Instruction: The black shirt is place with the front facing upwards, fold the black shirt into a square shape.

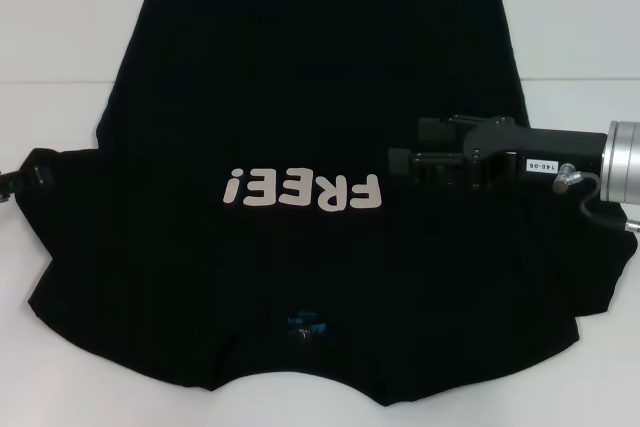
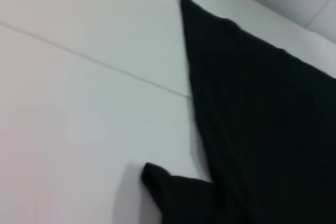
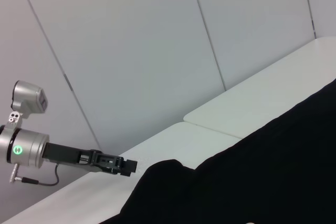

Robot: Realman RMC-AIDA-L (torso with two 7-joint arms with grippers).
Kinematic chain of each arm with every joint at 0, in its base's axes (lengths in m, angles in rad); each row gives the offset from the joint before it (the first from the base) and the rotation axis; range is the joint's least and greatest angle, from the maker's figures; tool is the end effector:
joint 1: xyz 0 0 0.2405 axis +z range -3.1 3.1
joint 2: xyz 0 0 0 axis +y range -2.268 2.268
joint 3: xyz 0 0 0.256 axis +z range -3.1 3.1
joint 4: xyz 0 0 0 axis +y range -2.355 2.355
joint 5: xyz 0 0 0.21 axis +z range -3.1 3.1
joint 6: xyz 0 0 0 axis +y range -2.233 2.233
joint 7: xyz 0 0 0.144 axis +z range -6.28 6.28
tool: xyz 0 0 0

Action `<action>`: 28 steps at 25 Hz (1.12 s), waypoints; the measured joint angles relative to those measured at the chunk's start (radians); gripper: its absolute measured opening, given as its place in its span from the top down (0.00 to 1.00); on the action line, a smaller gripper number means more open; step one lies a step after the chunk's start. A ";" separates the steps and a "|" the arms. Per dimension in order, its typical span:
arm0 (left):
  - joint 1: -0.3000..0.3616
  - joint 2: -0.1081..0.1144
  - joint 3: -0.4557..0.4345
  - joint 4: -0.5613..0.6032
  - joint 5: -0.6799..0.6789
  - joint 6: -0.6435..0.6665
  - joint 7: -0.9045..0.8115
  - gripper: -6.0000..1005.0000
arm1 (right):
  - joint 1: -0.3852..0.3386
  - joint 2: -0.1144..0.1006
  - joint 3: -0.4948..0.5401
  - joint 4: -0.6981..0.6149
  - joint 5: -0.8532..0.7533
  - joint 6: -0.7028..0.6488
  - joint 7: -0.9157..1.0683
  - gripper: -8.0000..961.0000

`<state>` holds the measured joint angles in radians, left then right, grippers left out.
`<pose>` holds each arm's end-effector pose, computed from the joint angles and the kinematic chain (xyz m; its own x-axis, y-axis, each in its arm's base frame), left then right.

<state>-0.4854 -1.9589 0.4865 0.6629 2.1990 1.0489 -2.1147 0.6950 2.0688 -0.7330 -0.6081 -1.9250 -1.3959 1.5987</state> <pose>-0.3799 0.3624 0.0934 0.2299 0.6703 0.7056 0.9579 -0.0277 -0.2858 0.2113 0.3867 -0.0042 0.7163 -0.4191 -0.5580 -0.5646 -0.8179 -0.1105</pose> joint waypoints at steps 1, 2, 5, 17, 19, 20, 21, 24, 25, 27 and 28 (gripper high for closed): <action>0.000 0.000 0.000 -0.008 0.000 -0.011 -0.001 0.19 | 0.000 0.000 0.000 0.000 0.000 0.000 0.000 0.06; 0.000 0.000 0.000 -0.008 0.000 -0.011 -0.001 0.19 | 0.000 -0.001 0.000 0.000 0.000 0.000 0.000 0.06; -0.008 0.004 0.006 -0.041 0.002 -0.044 -0.001 0.19 | 0.000 -0.002 0.000 -0.001 0.000 0.000 0.000 0.06; -0.035 0.003 0.010 -0.101 0.004 -0.132 0.004 0.21 | 0.002 -0.004 0.000 -0.003 0.000 0.000 0.001 0.06; -0.039 0.004 0.012 -0.105 0.004 -0.133 0.006 0.21 | 0.003 -0.004 0.000 -0.004 0.000 0.000 0.002 0.06; -0.039 0.004 0.016 -0.106 0.004 -0.133 0.006 0.21 | 0.003 -0.004 0.000 -0.005 0.000 0.000 0.002 0.06; -0.040 0.004 0.022 -0.106 0.004 -0.134 0.007 0.22 | 0.003 -0.004 0.000 -0.006 0.000 0.000 0.002 0.06; -0.042 0.002 0.047 -0.108 0.004 -0.140 0.007 0.22 | 0.005 -0.005 0.000 -0.007 0.000 0.000 0.002 0.06; -0.043 0.001 0.053 -0.108 0.004 -0.143 0.006 0.22 | 0.005 -0.005 0.000 -0.007 0.000 0.000 0.002 0.06; -0.043 0.001 0.053 -0.108 0.004 -0.143 0.006 0.23 | 0.007 -0.006 0.000 -0.007 0.000 0.000 0.003 0.06; -0.043 0.000 0.058 -0.109 0.004 -0.146 0.005 0.23 | 0.008 -0.006 0.000 -0.007 0.000 0.000 0.003 0.06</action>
<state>-0.5287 -1.9590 0.5446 0.5542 2.2028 0.9031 -2.1099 0.7027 2.0628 -0.7333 -0.6152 -1.9251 -1.3959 1.6013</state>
